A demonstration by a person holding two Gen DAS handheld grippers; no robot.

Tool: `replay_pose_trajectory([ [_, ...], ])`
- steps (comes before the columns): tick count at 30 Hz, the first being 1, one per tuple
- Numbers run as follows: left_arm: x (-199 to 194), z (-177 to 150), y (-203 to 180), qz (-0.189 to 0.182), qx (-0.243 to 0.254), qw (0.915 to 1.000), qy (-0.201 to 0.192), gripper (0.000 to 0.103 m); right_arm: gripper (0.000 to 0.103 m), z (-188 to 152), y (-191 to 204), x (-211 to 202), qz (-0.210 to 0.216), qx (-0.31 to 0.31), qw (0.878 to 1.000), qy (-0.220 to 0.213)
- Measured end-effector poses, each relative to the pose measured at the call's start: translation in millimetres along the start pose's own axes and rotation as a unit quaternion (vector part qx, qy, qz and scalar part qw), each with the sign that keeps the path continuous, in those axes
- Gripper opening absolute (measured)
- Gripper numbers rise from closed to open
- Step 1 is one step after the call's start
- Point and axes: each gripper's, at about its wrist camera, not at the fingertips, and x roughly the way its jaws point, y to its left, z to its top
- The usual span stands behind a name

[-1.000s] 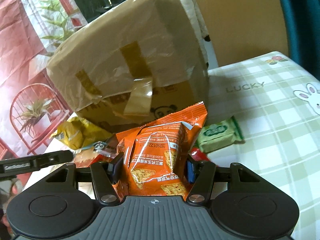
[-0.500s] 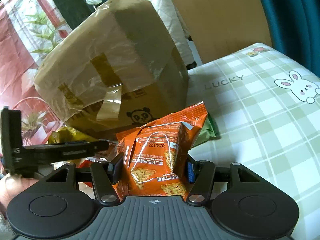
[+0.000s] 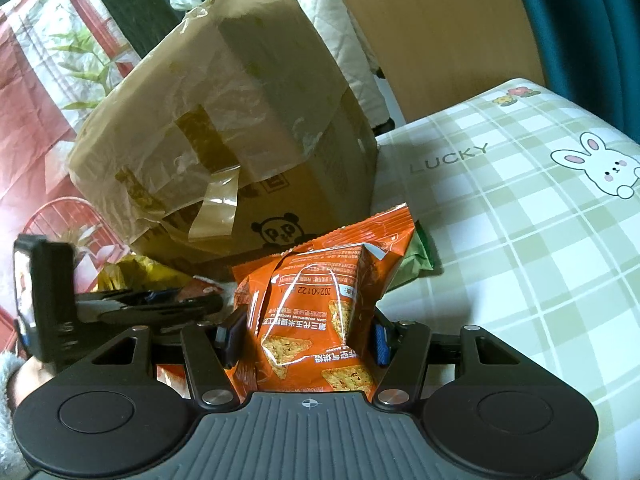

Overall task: Organize snacks
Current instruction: 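Grasp the orange snack bag with right tool while left grasps a small red sachet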

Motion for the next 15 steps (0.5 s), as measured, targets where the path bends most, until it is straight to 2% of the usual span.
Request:
replay_pose_trajectory([
  [8, -55.4, -17.6, 28.0, -0.052, -0.039, 0.9964, -0.053, 0.040, 0.054, 2.8, 4.9, -6.0, -0.004, -0.009, 1.000, -0.004],
  [15, -92.6, -23.3, 49.4, -0.065, -0.060, 0.9920, -0.090, 0.040, 0.054, 5.3, 16.1, -24.0, 0.009, -0.015, 1.000, -0.014],
])
